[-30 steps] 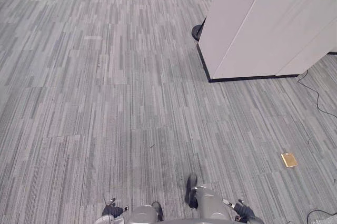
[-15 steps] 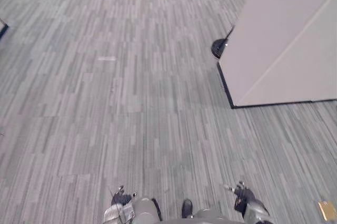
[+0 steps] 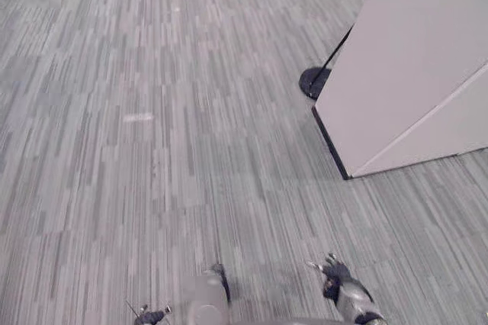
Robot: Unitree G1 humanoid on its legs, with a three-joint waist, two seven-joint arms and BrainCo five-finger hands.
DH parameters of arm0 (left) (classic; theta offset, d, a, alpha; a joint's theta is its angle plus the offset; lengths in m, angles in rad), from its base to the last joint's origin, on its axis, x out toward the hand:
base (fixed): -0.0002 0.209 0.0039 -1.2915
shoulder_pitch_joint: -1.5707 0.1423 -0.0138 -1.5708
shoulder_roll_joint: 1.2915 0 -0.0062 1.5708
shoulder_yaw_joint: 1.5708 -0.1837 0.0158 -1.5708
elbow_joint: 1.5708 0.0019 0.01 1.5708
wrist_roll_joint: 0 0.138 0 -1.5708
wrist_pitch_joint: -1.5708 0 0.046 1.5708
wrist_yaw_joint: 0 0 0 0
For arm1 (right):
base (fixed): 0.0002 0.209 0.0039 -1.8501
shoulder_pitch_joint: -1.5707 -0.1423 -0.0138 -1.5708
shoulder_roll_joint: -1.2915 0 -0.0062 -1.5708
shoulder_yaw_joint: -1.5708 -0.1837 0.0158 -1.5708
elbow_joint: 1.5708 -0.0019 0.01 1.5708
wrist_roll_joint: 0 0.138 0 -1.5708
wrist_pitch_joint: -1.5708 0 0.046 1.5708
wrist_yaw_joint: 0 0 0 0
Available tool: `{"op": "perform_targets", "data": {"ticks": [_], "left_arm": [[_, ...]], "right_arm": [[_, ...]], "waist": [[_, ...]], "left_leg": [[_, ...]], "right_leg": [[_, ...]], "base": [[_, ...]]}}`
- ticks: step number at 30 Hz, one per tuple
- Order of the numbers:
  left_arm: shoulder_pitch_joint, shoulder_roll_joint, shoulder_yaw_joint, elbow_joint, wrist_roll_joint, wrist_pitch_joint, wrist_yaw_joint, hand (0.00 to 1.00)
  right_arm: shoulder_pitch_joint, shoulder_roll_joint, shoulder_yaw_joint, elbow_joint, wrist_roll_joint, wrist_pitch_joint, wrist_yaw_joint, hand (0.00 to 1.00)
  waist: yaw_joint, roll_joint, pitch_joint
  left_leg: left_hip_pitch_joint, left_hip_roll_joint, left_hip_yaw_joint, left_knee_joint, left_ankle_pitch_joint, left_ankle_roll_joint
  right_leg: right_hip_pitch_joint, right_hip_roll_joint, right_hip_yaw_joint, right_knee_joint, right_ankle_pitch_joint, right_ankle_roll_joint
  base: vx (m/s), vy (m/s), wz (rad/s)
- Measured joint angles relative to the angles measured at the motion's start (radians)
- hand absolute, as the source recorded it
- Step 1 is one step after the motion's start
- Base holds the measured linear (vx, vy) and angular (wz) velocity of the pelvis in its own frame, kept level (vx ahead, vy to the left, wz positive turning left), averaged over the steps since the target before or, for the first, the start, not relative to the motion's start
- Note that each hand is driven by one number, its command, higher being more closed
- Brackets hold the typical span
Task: Organize washtable
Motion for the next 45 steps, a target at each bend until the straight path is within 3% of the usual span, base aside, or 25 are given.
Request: {"op": "perform_targets", "data": {"ticks": [1, 4, 5, 6, 8, 9, 10, 11, 12, 14, 15, 17, 18, 21, 22, 23, 24, 25, 29, 30, 35, 40, 43, 45], "left_arm": [[-0.008, 0.001, 0.001, 0.001, 0.009, 0.001, 0.001, 0.0], [-0.023, 0.009, -0.001, 0.0, 0.035, 0.007, -0.001, 0.0], [-0.026, 0.013, -0.007, 0.0, 0.036, 0.006, -0.002, 0.0], [-0.036, 0.016, -0.011, 0.001, 0.036, 0.006, -0.002, 0.0], [-0.041, 0.018, -0.032, 0.004, 0.035, 0.006, -0.002, 0.0], [-0.041, 0.032, -0.046, 0.003, 0.036, 0.005, -0.004, 0.0], [-0.046, 0.014, -0.049, 0.009, 0.039, 0.006, -0.004, 0.0], [-0.042, -0.006, -0.046, 0.01, 0.046, 0.006, -0.006, 0.0], [-0.044, -0.017, -0.043, 0.007, 0.049, 0.005, -0.007, 0.0], [-0.047, -0.046, -0.038, 0.007, 0.056, 0.003, -0.006, 0.0], [-0.046, -0.047, -0.037, 0.008, 0.056, 0.006, -0.006, 0.0], [-0.024, -0.054, -0.038, 0.007, 0.056, 0.007, -0.003, 0.0], [-0.015, -0.059, -0.038, 0.007, 0.056, 0.007, -0.003, 0.0], [0.005, -0.074, -0.038, 0.002, 0.056, 0.007, -0.003, 0.0], [0.004, -0.072, -0.039, 0.002, 0.056, 0.006, -0.002, 0.0], [0.003, -0.074, -0.047, 0.002, 0.056, 0.006, -0.001, 0.0], [0.004, -0.076, -0.049, 0.004, 0.055, 0.005, -0.001, 0.0], [0.0, -0.072, -0.054, 0.013, 0.057, 0.006, 0.001, 0.0], [-0.015, -0.051, -0.085, 0.013, 0.076, 0.006, 0.0, 0.0], [-0.043, -0.057, -0.079, 0.022, 0.076, 0.006, 0.003, 0.0], [-0.043, -0.057, -0.078, 0.022, 0.076, 0.006, 0.003, 0.0], [-0.049, -0.059, -0.092, 0.022, 0.074, 0.002, 0.0, 0.0], [-0.055, -0.061, -0.165, 0.021, 0.073, -0.005, -0.007, 0.0], [-0.076, -0.059, -0.239, 0.001, 0.061, -0.017, -0.026, 0.0]], "right_arm": [[0.008, 0.011, -0.004, 0.032, -0.007, 0.007, 0.015, 0.0], [0.032, 0.032, 0.007, 0.04, -0.018, 0.018, 0.037, 0.0], [0.038, 0.032, 0.007, 0.04, -0.02, 0.019, 0.038, 0.0], [0.038, 0.022, 0.006, 0.034, -0.022, 0.018, 0.046, 0.0], [0.038, 0.004, 0.007, 0.03, -0.022, 0.018, 0.054, 0.0], [0.06, -0.003, 0.008, 0.032, -0.022, 0.02, 0.054, 0.0], [0.087, -0.014, 0.003, 0.031, -0.008, 0.018, 0.054, 0.0], [0.086, -0.035, 0.008, 0.028, -0.012, 0.019, 0.053, 0.0], [0.086, -0.043, 0.007, 0.026, -0.015, 0.017, 0.053, 0.0], [0.065, -0.062, 0.004, 0.021, -0.016, 0.018, 0.052, 0.0], [0.065, -0.061, 0.004, 0.021, -0.016, 0.019, 0.052, 0.0], [0.056, -0.061, 0.008, 0.025, -0.016, 0.022, 0.051, 0.0], [0.054, -0.063, 0.008, 0.024, -0.016, 0.022, 0.05, 0.0], [0.019, -0.069, 0.037, 0.011, -0.016, 0.019, 0.046, 0.0], [-0.003, -0.069, 0.04, 0.009, -0.016, 0.014, 0.046, 0.0], [-0.006, -0.072, 0.054, 0.0, -0.016, 0.003, 0.046, 0.0], [-0.007, -0.073, 0.066, -0.007, -0.017, -0.005, 0.046, 0.0], [0.006, -0.068, 0.083, -0.017, -0.02, -0.011, 0.047, 0.0], [0.061, -0.066, 0.071, -0.007, -0.023, -0.007, 0.035, 0.0], [0.074, -0.067, -0.042, 0.03, -0.015, -0.001, 0.034, 0.0], [0.075, -0.067, -0.042, 0.03, -0.014, -0.001, 0.034, 0.0], [0.09, -0.064, -0.043, 0.03, 0.072, -0.002, 0.035, 0.0], [0.125, -0.061, -0.083, 0.032, 0.13, -0.001, 0.038, 0.0], [0.156, -0.065, -0.167, 0.036, 0.138, 0.007, 0.054, 0.0]], "waist": [[-0.007, 0.0, 0.0], [-0.009, 0.021, 0.004], [-0.015, 0.025, 0.002], [-0.034, 0.035, 0.001], [-0.045, 0.041, 0.003], [-0.061, 0.014, -0.004], [-0.072, 0.01, -0.009], [-0.065, 0.045, -0.025], [-0.064, 0.043, -0.034], [-0.063, 0.075, -0.026], [-0.061, 0.076, -0.024], [-0.054, 0.08, -0.015], [-0.054, 0.082, -0.015], [-0.05, 0.085, -0.018], [-0.042, 0.076, -0.016], [-0.027, 0.083, -0.022], [-0.02, 0.092, -0.028], [-0.035, 0.078, -0.036], [-0.061, 0.056, -0.051], [-0.114, 0.055, -0.037], [-0.115, 0.053, -0.036], [-0.117, 0.046, -0.028], [-0.12, 0.058, -0.017], [-0.138, 0.081, 0.041]], "left_leg": [[0.049, -0.006, 0.005, -0.04, -0.003, 0.004], [0.176, -0.005, 0.024, -0.134, -0.014, -0.004], [0.209, -0.001, 0.026, -0.152, -0.036, 0.002], [0.253, 0.019, 0.027, -0.168, -0.056, -0.011], [0.306, 0.037, 0.027, -0.184, -0.073, -0.034], [0.343, 0.012, 0.02, -0.193, -0.073, -0.058], [0.391, 0.001, -0.011, -0.194, -0.094, -0.091], [0.39, 0.03, -0.01, -0.186, -0.089, -0.1], [0.388, 0.035, -0.018, -0.178, -0.089, -0.101], [0.36, 0.067, -0.034, -0.069, -0.117, -0.14], [0.337, 0.076, -0.036, -0.012, -0.12, -0.144], [0.25, 0.128, -0.034, 0.253, -0.139, -0.155], [0.242, 0.141, -0.033, 0.285, -0.15, -0.153], [0.209, 0.128, -0.022, 0.198, -0.18, -0.122], [0.207, 0.095, -0.045, 0.068, -0.177, -0.118], [0.211, 0.072, -0.061, -0.076, -0.119, -0.126], [0.215, 0.073, -0.054, -0.088, -0.057, -0.125], [0.219, 0.054, -0.016, -0.104, -0.058, -0.12], [0.239, 0.012, 0.025, -0.147, -0.054, -0.113], [0.264, -0.006, 0.008, -0.197, -0.038, -0.097], [0.264, -0.006, 0.01, -0.197, -0.038, -0.097], [0.265, -0.005, 0.011, -0.194, -0.038, -0.097], [0.269, -0.002, -0.018, -0.181, -0.037, -0.097], [0.268, -0.009, -0.091, -0.161, -0.029, -0.088]], "right_leg": [[-0.05, -0.001, -0.024, 0.104, -0.07, -0.014], [-0.128, 0.027, -0.113, 0.122, -0.21, -0.059], [-0.162, 0.054, -0.129, 0.095, -0.224, -0.08], [-0.224, 0.119, -0.136, 0.036, -0.234, -0.1], [-0.272, 0.185, -0.147, -0.088, -0.199, -0.115], [-0.276, 0.199, -0.137, -0.235, -0.081, -0.116], [-0.263, 0.202, -0.123, -0.237, 0.048, -0.163], [-0.257, 0.22, -0.127, -0.232, 0.052, -0.17], [-0.252, 0.222, -0.13, -0.234, 0.034, -0.178], [-0.216, 0.235, -0.152, -0.255, -0.009, -0.192], [-0.202, 0.234, -0.153, -0.265, -0.011, -0.195], [-0.12, 0.236, -0.151, -0.317, -0.02, -0.21], [-0.101, 0.239, -0.146, -0.327, -0.022, -0.213], [-0.073, 0.234, -0.091, -0.351, -0.022, -0.213], [-0.084, 0.222, -0.051, -0.353, -0.016, -0.202], [-0.105, 0.223, -0.008, -0.356, -0.012, -0.179], [-0.113, 0.226, 0.015, -0.36, -0.009, -0.167], [-0.109, 0.206, 0.038, -0.4, 0.011, -0.139], [-0.107, 0.173, 0.066, -0.441, 0.025, -0.117], [-0.1, 0.176, 0.06, -0.533, 0.108, -0.117], [-0.101, 0.177, 0.062, -0.533, 0.108, -0.117], [-0.098, 0.176, 0.062, -0.533, 0.108, -0.117], [-0.075, 0.167, 0.02, -0.526, 0.102, -0.118], [-0.074, 0.158, -0.061, -0.408, 0.024, -0.123]], "base": [[0.29, 0.078, 0.09], [0.24, 0.024, -0.25], [0.3, -0.079, -0.24], [0.26, -0.104, -0.14], [0.28, -0.091, 0.11], [0.45, -0.103, 0.49], [0.47, -0.097, 0.41], [0.4, -0.082, 0.25], [0.3, -0.074, 0.03], [0.34, -0.102, 0.2], [0.27, -0.09, 0.18], [0.27, -0.066, 0.01], [0.27, 0.017, -0.18], [0.16, 0.113, -0.53], [0.07, 0.162, -0.93], [0.04, 0.168, -1.07], [0.07, 0.206, -1.02], [0.06, 0.178, -0.6], [0.06, 0.123, -0.23], [0.01, 0.027, -0.08], [0.0, 0.0, -0.01], [0.0, 0.0, 0.0], [-0.02, -0.004, 0.33], [-0.09, 0.001, 0.92]]}}
